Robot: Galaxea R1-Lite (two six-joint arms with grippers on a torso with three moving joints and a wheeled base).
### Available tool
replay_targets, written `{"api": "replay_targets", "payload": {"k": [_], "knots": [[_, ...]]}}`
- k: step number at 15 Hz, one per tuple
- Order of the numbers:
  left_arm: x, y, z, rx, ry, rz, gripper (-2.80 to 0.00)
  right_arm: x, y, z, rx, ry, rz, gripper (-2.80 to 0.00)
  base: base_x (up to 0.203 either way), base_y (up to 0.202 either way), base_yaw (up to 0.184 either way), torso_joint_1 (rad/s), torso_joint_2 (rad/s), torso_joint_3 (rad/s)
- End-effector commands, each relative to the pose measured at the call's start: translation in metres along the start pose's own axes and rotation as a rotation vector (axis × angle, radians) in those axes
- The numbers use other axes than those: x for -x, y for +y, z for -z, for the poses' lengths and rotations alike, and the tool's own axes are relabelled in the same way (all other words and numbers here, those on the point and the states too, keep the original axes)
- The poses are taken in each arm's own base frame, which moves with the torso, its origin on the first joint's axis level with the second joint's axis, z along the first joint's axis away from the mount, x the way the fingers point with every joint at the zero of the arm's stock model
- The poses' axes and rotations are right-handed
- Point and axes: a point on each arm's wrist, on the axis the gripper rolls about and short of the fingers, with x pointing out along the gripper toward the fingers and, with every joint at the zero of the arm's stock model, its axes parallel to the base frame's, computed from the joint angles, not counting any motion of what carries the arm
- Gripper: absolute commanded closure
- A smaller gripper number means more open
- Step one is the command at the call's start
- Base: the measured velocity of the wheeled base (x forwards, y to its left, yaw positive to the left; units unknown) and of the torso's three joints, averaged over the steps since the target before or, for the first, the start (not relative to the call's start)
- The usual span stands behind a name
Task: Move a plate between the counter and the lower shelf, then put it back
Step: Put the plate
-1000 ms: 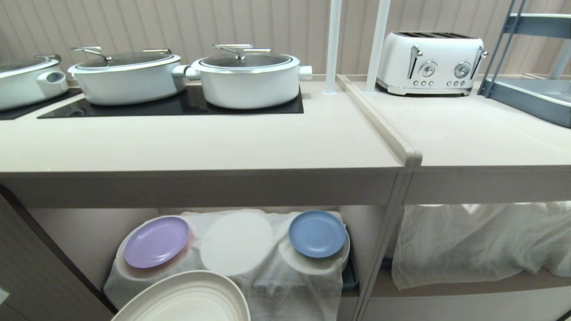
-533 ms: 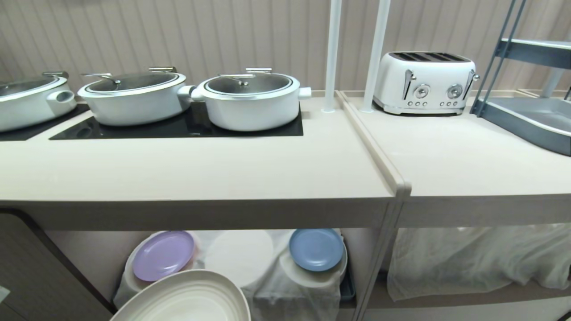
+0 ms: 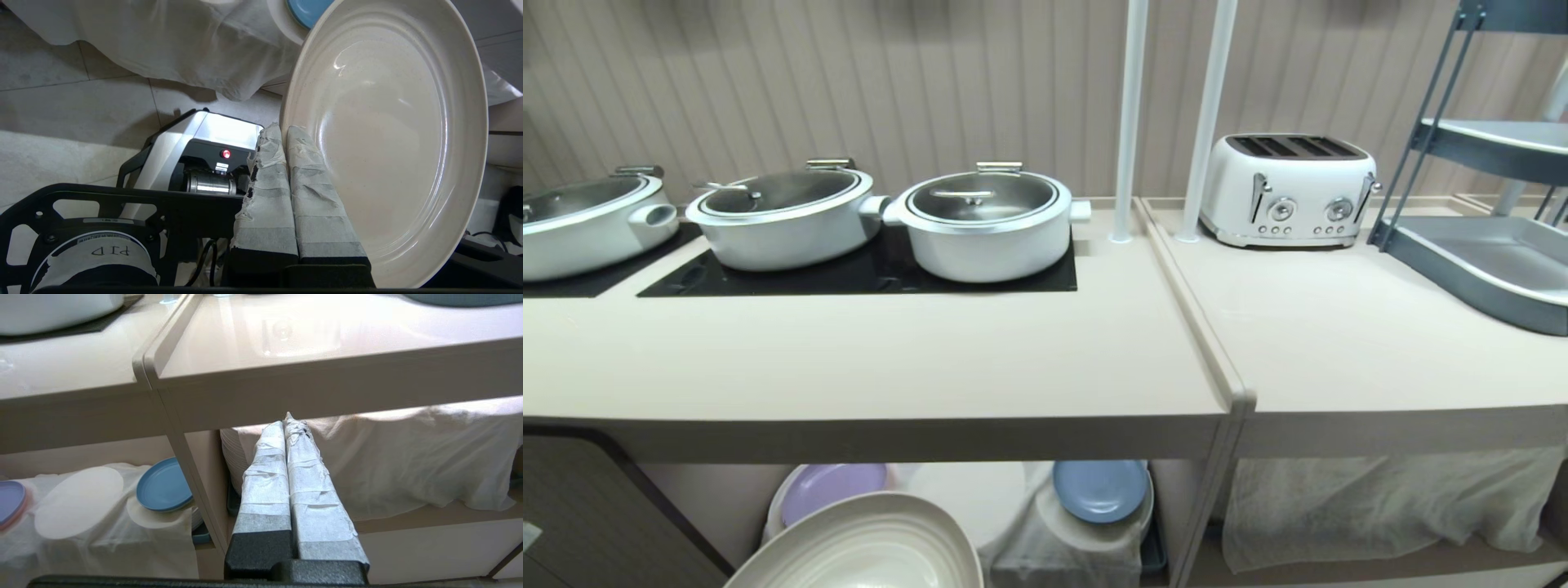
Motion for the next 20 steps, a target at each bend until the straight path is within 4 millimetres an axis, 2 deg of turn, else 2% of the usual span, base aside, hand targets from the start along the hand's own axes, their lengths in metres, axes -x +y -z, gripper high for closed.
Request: {"api": "replay_targets", "payload": {"k": [1, 15, 20], "knots": [[-0.0002, 0.0, 0.0, 0.005, 0.004, -0.002, 0.0, -0.0001, 0.0, -0.0001, -0.001, 0.001, 0.0, 0.0, 0.0, 0.0, 0.0, 0.3, -0.61, -0.324], [0.0007, -0.0025, -0.0032, 0.004, 0.0, 0.002, 0.0, -0.0001, 0.0, -0.0001, -0.001, 0.001, 0.0, 0.0, 0.0, 0.0, 0.0, 0.178, -0.37, -0.189], [0.0005, -0.0056, -0.0077, 0.004, -0.001, 0.001, 0.0, -0.0001, 0.0, -0.0001, -0.002, 0.001, 0.0, 0.0, 0.0, 0.0, 0.0, 0.005, -0.01, -0.004]]}}
